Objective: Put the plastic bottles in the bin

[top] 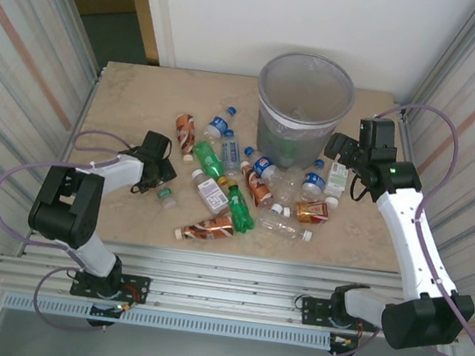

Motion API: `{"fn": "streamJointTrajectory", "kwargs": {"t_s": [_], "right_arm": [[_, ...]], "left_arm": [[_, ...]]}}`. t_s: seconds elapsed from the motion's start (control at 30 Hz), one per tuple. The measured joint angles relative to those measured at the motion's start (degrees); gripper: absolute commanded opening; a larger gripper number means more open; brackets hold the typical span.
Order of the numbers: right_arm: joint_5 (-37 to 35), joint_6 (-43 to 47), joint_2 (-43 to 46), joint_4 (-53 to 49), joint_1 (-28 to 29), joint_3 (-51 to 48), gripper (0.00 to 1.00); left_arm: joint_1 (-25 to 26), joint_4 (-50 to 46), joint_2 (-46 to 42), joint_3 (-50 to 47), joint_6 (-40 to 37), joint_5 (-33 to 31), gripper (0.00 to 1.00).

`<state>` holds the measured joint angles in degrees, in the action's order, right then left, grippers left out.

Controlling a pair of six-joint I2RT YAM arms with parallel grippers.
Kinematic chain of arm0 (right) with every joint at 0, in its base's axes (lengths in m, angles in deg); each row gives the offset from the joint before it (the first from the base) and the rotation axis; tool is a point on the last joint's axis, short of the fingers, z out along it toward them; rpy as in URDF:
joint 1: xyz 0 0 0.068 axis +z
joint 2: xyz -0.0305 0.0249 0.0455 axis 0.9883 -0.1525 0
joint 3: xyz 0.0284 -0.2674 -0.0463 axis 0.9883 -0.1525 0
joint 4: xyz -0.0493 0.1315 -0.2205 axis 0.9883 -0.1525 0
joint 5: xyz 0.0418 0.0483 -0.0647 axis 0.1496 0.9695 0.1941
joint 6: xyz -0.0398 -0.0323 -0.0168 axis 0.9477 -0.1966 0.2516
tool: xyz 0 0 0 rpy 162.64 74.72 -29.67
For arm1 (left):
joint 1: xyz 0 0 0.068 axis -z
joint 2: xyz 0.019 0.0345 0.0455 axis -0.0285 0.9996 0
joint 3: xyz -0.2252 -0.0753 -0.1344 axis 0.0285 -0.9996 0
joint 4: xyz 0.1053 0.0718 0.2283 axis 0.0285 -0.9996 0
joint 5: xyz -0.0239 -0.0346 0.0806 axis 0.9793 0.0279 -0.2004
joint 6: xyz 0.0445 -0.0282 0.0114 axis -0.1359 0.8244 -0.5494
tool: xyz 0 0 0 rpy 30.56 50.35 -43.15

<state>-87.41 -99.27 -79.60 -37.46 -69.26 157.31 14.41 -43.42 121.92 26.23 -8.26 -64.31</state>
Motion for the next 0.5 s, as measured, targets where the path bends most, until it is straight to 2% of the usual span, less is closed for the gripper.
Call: {"fn": "streamJointTrajectory", "kwargs": {"t_s": [0.13, 0.3, 0.5], "right_arm": [[-0.5, 0.0, 0.0, 0.0, 0.0, 0.0, 0.98], [-1.8, 0.0, 0.2, 0.0, 0.0, -0.1, 0.98], [-3.5, 0.0, 1.5, -0.1, -0.5, -0.8, 0.98]], "left_arm": [[-0.5, 0.4, -0.6, -0.5, -0.6, 0.5, 0.58], [-0.7, 1.1, -2.6, -0.6, -2.9, 0.7, 0.57], [-0.7, 1.3, -9.0, -0.3, -6.8, 2.6, 0.57]]}}
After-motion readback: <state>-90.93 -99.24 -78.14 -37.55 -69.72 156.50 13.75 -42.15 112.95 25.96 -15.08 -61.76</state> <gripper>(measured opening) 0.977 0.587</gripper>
